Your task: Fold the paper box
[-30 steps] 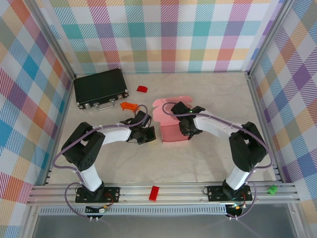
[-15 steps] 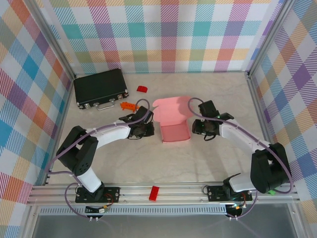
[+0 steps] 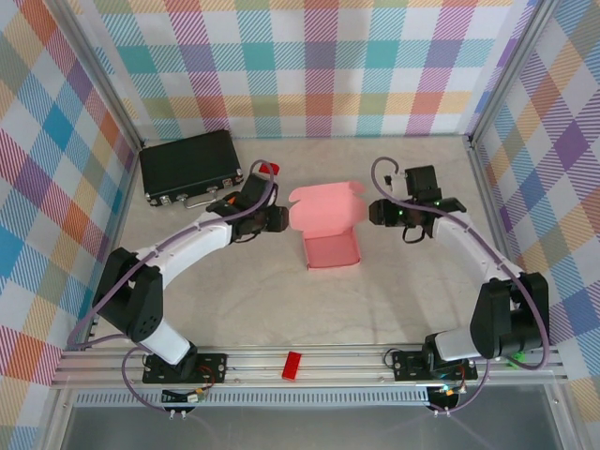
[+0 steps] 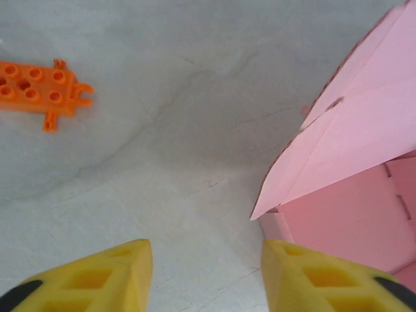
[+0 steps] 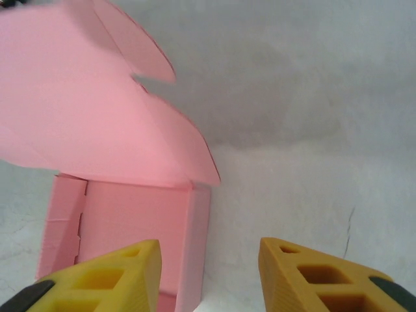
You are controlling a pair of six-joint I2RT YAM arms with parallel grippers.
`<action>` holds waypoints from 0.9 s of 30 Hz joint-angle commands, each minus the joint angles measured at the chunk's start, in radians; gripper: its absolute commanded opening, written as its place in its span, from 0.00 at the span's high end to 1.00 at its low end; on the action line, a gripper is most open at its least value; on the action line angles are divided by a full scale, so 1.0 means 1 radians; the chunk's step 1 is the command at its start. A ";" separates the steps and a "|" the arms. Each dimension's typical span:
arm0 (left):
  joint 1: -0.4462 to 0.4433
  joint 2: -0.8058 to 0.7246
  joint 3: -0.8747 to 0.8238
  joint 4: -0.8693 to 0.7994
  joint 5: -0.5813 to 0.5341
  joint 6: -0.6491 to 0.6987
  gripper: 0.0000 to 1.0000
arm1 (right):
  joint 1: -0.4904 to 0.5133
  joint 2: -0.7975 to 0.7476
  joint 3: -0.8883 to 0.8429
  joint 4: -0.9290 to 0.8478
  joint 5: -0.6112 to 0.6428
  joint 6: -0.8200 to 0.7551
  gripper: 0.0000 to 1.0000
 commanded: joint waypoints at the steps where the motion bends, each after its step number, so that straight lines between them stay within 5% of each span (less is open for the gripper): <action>1: 0.038 -0.041 0.043 -0.011 0.096 0.127 0.44 | -0.012 0.036 0.050 0.023 -0.119 -0.238 0.54; 10: 0.101 0.012 0.122 -0.025 0.300 0.296 0.16 | -0.019 0.135 0.128 -0.036 -0.189 -0.518 0.48; 27: 0.146 0.199 0.252 -0.072 0.437 0.349 0.19 | -0.054 0.320 0.303 -0.197 -0.312 -0.619 0.39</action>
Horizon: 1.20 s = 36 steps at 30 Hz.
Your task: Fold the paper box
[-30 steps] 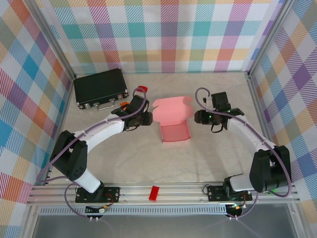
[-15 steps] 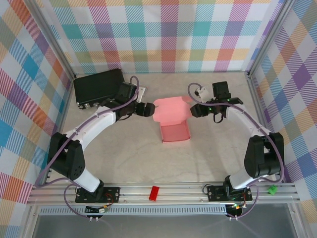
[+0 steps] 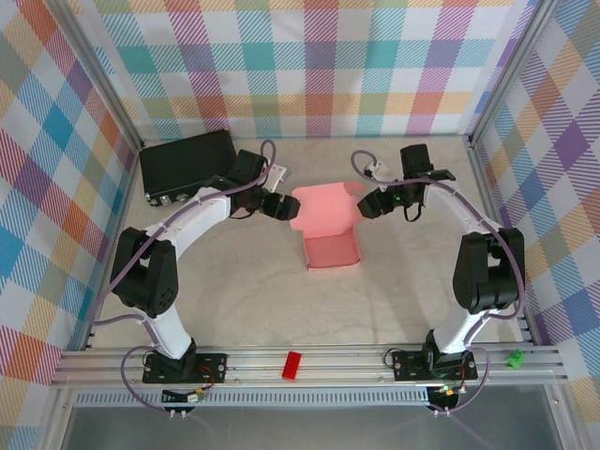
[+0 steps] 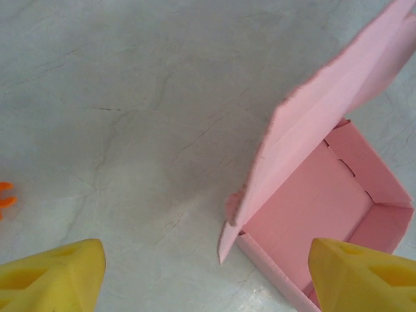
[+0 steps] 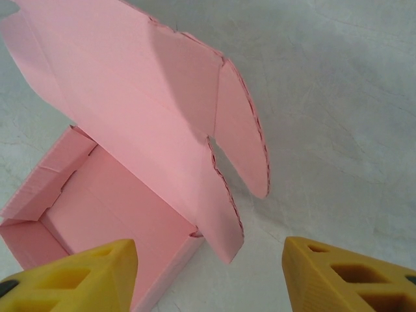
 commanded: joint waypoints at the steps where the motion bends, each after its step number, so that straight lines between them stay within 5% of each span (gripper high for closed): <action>1: 0.015 0.020 0.044 -0.010 0.056 0.005 0.20 | -0.007 0.032 0.050 -0.071 -0.065 -0.048 0.39; 18: 0.015 0.126 0.099 -0.026 0.143 0.000 0.37 | -0.009 0.119 0.109 -0.083 -0.071 -0.041 0.42; 36: 0.009 0.156 0.133 -0.085 0.202 -0.007 0.61 | -0.009 0.125 0.123 -0.088 -0.097 -0.005 0.60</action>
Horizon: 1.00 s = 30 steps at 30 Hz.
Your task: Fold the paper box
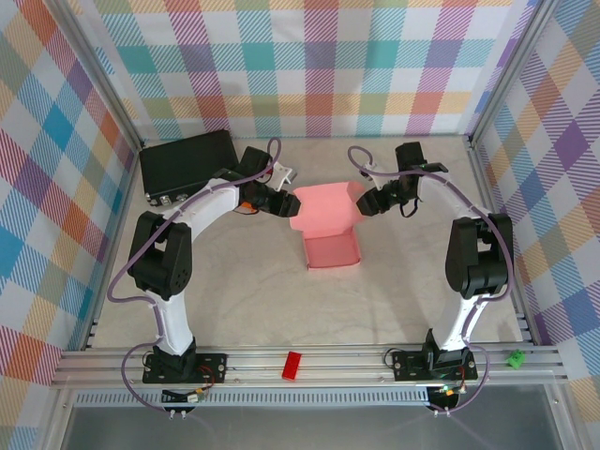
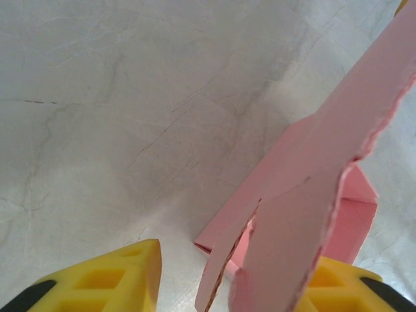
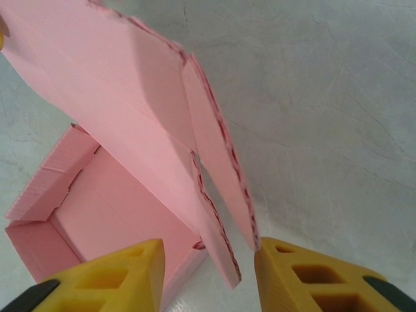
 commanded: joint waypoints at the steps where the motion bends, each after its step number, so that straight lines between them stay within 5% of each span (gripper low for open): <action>1: -0.002 0.007 0.024 -0.032 0.016 -0.003 0.62 | -0.007 0.012 0.037 -0.022 -0.048 0.002 0.61; 18: -0.013 -0.009 0.024 -0.061 -0.026 0.013 0.71 | 0.000 0.042 0.061 -0.037 -0.052 0.001 0.63; 30: -0.028 -0.002 0.041 -0.059 -0.043 -0.001 0.89 | 0.009 0.018 0.047 -0.024 -0.034 0.018 0.82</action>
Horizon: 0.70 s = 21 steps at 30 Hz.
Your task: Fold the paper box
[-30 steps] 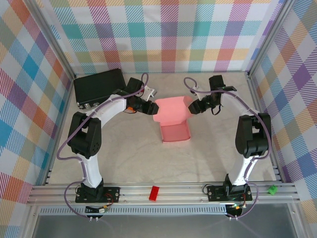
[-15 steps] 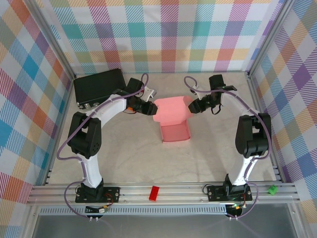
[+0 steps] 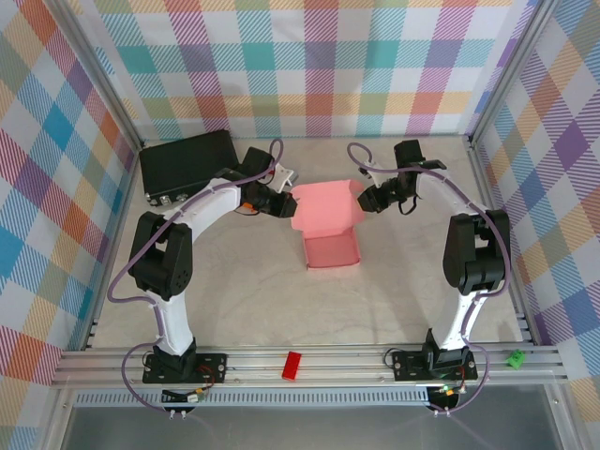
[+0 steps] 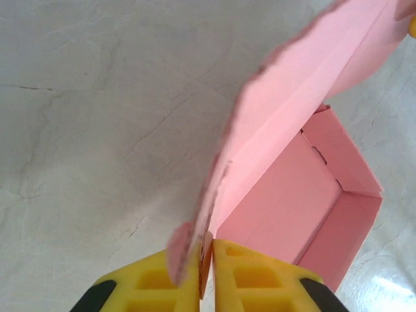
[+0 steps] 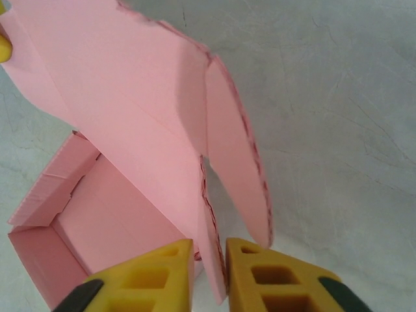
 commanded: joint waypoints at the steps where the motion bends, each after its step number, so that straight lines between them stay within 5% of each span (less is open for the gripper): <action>1: -0.013 -0.004 0.031 -0.013 -0.022 -0.009 0.89 | 0.009 -0.024 0.000 0.003 -0.023 0.005 0.83; 10: -0.030 -0.025 0.035 0.031 -0.093 -0.039 1.00 | 0.037 -0.071 -0.047 0.082 0.045 0.045 0.94; 21: -0.054 -0.104 -0.040 0.178 -0.252 -0.090 1.00 | 0.102 -0.187 -0.207 0.324 0.226 0.153 0.96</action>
